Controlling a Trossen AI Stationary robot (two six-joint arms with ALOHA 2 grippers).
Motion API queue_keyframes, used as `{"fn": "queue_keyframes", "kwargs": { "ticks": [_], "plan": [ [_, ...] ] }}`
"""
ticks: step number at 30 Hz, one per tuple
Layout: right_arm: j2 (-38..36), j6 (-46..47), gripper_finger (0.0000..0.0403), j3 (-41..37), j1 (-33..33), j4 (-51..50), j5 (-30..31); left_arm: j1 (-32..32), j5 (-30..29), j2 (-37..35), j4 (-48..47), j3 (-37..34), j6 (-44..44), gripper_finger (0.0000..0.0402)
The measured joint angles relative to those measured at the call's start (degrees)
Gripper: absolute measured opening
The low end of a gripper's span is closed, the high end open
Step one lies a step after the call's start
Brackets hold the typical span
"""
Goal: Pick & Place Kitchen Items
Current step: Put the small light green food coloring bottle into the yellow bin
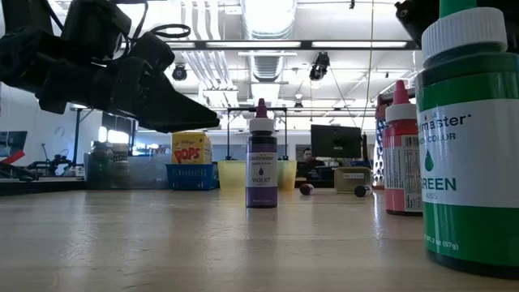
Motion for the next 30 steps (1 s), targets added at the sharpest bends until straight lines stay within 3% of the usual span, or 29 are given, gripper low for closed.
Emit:
{"fn": "queue_keyframes", "kwargs": {
  "ticks": [3,7,11,14,30],
  "plan": [
    [-0.2,0.7,0.0212,0.0,-0.2,0.0,0.0,0.3,-4.9,0.0,0.0,0.1,0.0,0.025],
    [-0.2,1.5,0.0208,0.0,-0.2,0.0,-0.2,0.3,-18.0,0.0,0.1,0.2,-0.4,0.025],
    [-0.2,1.5,0.0199,0.0,0.0,0.1,-0.6,0.6,-36.0,0.0,1.0,0.2,-2.9,0.025],
    [-0.2,1.5,0.0193,0.0,-0.1,0.1,-1.6,0.5,-42.7,0.0,0.1,0.1,-2.9,0.025],
    [0.6,3.4,0.0211,0.0,-0.5,1.7,-4.6,0.5,-44.0,0.0,0.0,0.1,-2.9,0.025]
  ]
}}
